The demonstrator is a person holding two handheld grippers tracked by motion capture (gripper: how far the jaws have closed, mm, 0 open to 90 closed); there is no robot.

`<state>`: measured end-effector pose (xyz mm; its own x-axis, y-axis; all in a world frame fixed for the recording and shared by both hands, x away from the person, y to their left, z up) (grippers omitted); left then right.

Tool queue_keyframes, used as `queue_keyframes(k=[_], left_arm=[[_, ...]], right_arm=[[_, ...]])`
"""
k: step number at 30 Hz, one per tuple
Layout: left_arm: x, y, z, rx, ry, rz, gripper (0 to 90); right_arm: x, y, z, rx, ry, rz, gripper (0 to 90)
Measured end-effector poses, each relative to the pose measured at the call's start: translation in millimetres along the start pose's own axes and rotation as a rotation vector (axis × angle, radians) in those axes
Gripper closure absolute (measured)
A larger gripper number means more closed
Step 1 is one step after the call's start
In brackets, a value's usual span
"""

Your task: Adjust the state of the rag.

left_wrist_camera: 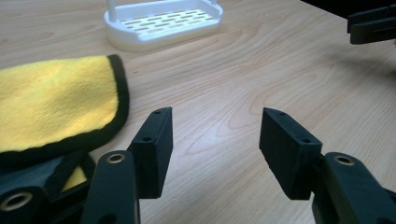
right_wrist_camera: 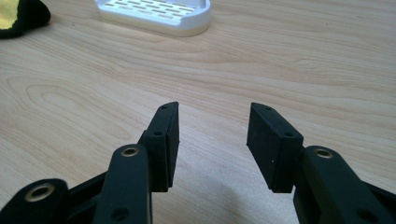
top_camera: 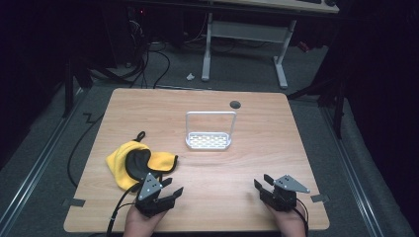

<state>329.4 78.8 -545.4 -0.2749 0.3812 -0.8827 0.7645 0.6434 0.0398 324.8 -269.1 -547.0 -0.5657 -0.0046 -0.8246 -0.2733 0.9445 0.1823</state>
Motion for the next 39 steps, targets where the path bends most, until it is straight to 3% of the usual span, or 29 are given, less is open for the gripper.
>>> queue_keyframes(k=[5,18,24,27,32,36,39], left_arm=[[3.8,9.4,-6.0,-0.011,-0.001,-0.015,46.0],[4.8,15.9,-12.2,-0.035,0.002,-0.018,45.4],[3.4,23.6,-19.6,-0.069,-0.001,-0.024,45.9],[0.1,36.9,-33.5,-0.109,-0.029,-0.038,45.9],[3.0,72.5,-62.7,-0.228,-0.047,-0.054,46.5],[12.9,108.8,-85.4,-0.334,-0.060,-0.119,46.3],[24.7,129.2,-91.4,-0.372,-0.042,-0.174,42.7]], right_arm=[[1.4,1.8,0.4,-0.007,-0.005,0.004,54.1],[1.2,1.9,2.3,0.004,-0.002,0.009,53.9],[1.0,0.0,0.2,0.002,-0.005,0.011,53.9],[0.1,0.4,0.4,0.001,-0.008,0.011,53.9],[0.9,2.2,2.4,-0.004,-0.001,-0.001,53.9],[0.9,3.2,3.2,-0.006,0.003,-0.007,54.0],[1.0,3.1,3.9,-0.006,0.005,-0.010,54.0]])
Point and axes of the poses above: each handheld gripper's, and its own axes: z roughly forward along the jaws, x roughly out of its underside, y roughly to its left, the point moved 6 cm from there along z, roughly forward along the jaws, and after that the axes turned 12 degrees about z, right-handed, at the moved point
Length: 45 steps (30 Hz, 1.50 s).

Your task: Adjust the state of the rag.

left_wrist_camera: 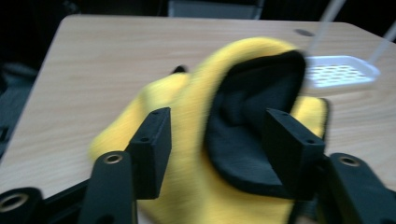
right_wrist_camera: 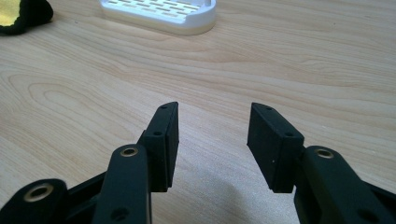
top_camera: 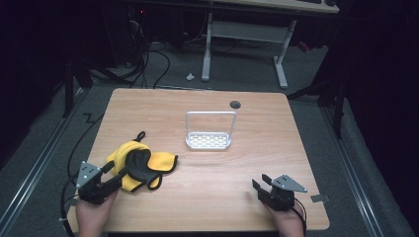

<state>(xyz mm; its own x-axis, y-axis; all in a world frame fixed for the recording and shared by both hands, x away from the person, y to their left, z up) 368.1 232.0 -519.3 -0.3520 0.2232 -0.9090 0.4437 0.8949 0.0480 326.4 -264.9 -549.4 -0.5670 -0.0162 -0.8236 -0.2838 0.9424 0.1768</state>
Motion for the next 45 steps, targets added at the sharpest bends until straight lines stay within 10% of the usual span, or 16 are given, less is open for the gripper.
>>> queue_keyframes(k=[7,10,14,21,34,45], left_arm=[[16.0,19.0,20.8,0.045,0.068,-0.120,34.3],[21.1,17.7,27.9,0.070,0.101,-0.142,45.2],[15.4,12.8,22.1,0.055,0.088,-0.096,79.2],[-5.4,-12.0,4.0,0.100,0.014,-0.029,83.7],[-21.4,-110.6,10.6,0.347,-0.014,0.074,83.5],[-18.0,-210.1,51.2,0.529,0.025,0.153,82.3]], right_arm=[[0.6,1.6,1.2,-0.005,0.004,-0.003,54.0],[1.0,2.3,1.5,-0.007,0.007,-0.002,54.0],[0.9,2.6,1.6,-0.008,0.006,-0.004,54.1],[0.2,2.6,1.9,-0.008,0.004,-0.010,54.1],[-1.5,7.9,0.8,-0.014,-0.006,-0.024,54.1],[-2.0,48.1,-1.2,-0.073,-0.015,-0.112,53.8]])
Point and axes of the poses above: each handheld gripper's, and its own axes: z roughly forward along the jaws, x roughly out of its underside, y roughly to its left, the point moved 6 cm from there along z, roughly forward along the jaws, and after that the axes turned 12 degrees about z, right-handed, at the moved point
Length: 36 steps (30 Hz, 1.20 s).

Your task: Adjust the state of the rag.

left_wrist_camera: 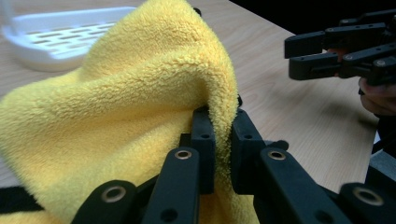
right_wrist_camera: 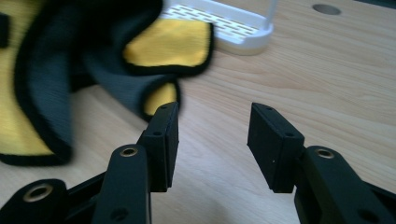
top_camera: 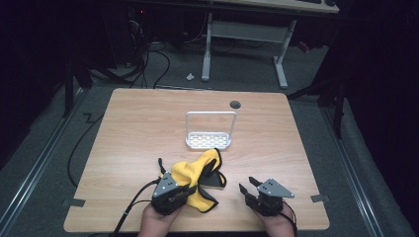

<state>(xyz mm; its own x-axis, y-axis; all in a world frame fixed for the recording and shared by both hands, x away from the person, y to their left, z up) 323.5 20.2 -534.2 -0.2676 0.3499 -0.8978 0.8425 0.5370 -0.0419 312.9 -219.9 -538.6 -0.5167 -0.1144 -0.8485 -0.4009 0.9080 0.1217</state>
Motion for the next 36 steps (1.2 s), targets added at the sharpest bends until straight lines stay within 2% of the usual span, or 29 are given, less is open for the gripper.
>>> queue_keyframes(k=[4,7,10,12,14,16,18,19,21,23,25,28,29,30,31,33,36], left_arm=[[-0.1,-7.7,16.2,0.029,0.017,0.002,80.2],[1.0,-11.4,19.1,0.051,0.027,0.006,74.6],[2.5,-12.8,9.1,0.071,0.031,0.016,59.8],[4.1,-10.1,-4.4,0.066,0.025,0.024,54.0],[6.9,-4.3,-18.9,0.049,0.016,0.032,51.4],[13.9,8.8,-35.5,0.007,0.003,0.030,50.3],[22.5,25.1,-44.7,-0.030,-0.012,-0.021,50.3],[26.3,33.9,-46.6,-0.046,-0.013,-0.051,50.5],[30.5,47.6,-46.9,-0.079,-0.009,-0.082,50.9],[32.2,56.4,-45.6,-0.085,-0.011,-0.114,50.7],[34.2,60.2,-43.4,-0.095,0.001,-0.111,50.8],[36.0,61.8,-40.3,-0.104,0.017,-0.102,50.9],[36.2,62.5,-39.9,-0.108,0.019,-0.100,51.0],[36.3,63.0,-39.8,-0.108,0.020,-0.100,51.2],[36.5,63.3,-39.6,-0.109,0.021,-0.102,51.4],[36.8,63.0,-39.7,-0.111,0.024,-0.094,51.8],[36.9,62.8,-40.3,-0.115,0.024,-0.089,52.7]], right_arm=[[0.3,14.6,2.8,-0.021,0.008,-0.041,53.8],[0.3,21.6,4.7,-0.035,0.013,-0.061,53.7],[0.3,26.4,5.2,-0.041,0.015,-0.074,53.7],[0.1,29.2,4.2,-0.046,0.012,-0.075,53.6],[-0.2,33.6,2.8,-0.063,0.009,-0.069,53.5],[0.5,40.9,1.9,-0.080,0.010,-0.071,53.4],[2.5,50.4,2.8,-0.106,0.018,-0.087,53.1],[3.9,55.2,3.9,-0.113,0.028,-0.099,53.0],[6.8,62.8,6.8,-0.132,0.047,-0.118,52.8],[11.0,70.6,10.6,-0.151,0.071,-0.130,52.9],[15.0,76.0,13.5,-0.162,0.091,-0.150,53.4],[20.1,77.3,18.7,-0.147,0.121,-0.167,60.9],[21.2,76.2,20.0,-0.135,0.130,-0.167,67.9],[21.7,74.7,20.9,-0.117,0.136,-0.171,79.7],[21.3,73.6,20.7,-0.107,0.134,-0.180,85.6],[16.0,69.1,16.7,-0.076,0.115,-0.176,86.8],[5.6,58.8,6.9,-0.052,0.060,-0.141,86.7]])
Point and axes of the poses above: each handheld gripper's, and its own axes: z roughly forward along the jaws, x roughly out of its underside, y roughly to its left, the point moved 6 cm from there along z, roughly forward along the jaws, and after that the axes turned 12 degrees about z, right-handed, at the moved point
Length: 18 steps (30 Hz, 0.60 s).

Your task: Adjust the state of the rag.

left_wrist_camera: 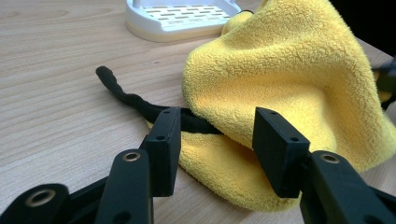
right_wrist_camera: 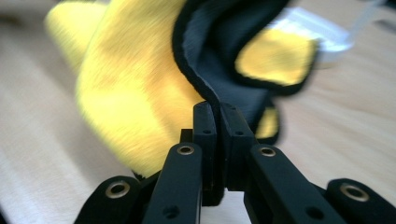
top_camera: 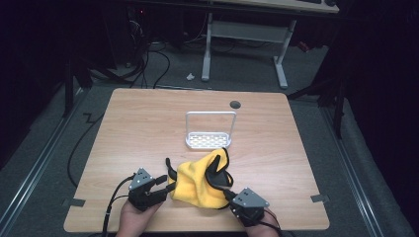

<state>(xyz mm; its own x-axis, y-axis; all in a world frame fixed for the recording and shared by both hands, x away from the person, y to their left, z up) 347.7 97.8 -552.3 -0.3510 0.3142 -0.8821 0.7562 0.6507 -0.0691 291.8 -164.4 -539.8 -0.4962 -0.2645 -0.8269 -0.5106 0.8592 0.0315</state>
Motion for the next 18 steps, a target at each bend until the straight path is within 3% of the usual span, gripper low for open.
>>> queue_keyframes(k=[5,7,12,15,18], left_arm=[[0.6,0.5,0.5,-0.009,0.010,0.013,54.2],[0.9,0.1,1.6,-0.009,0.013,0.017,54.4],[2.4,-9.6,8.6,0.014,0.044,0.051,54.6],[1.1,-27.5,15.1,0.059,0.067,0.104,54.2],[0.1,-43.5,20.6,0.100,0.076,0.141,51.9]], right_arm=[[-6.2,-42.2,-21.7,0.084,-0.068,0.104,86.4],[-2.8,-61.3,-26.2,0.127,-0.066,0.138,86.2],[14.5,-104.2,-23.3,0.257,-0.004,0.155,85.7],[21.9,-114.7,-15.9,0.273,0.032,0.176,84.8],[23.6,-115.0,-11.6,0.280,0.050,0.163,83.5]])
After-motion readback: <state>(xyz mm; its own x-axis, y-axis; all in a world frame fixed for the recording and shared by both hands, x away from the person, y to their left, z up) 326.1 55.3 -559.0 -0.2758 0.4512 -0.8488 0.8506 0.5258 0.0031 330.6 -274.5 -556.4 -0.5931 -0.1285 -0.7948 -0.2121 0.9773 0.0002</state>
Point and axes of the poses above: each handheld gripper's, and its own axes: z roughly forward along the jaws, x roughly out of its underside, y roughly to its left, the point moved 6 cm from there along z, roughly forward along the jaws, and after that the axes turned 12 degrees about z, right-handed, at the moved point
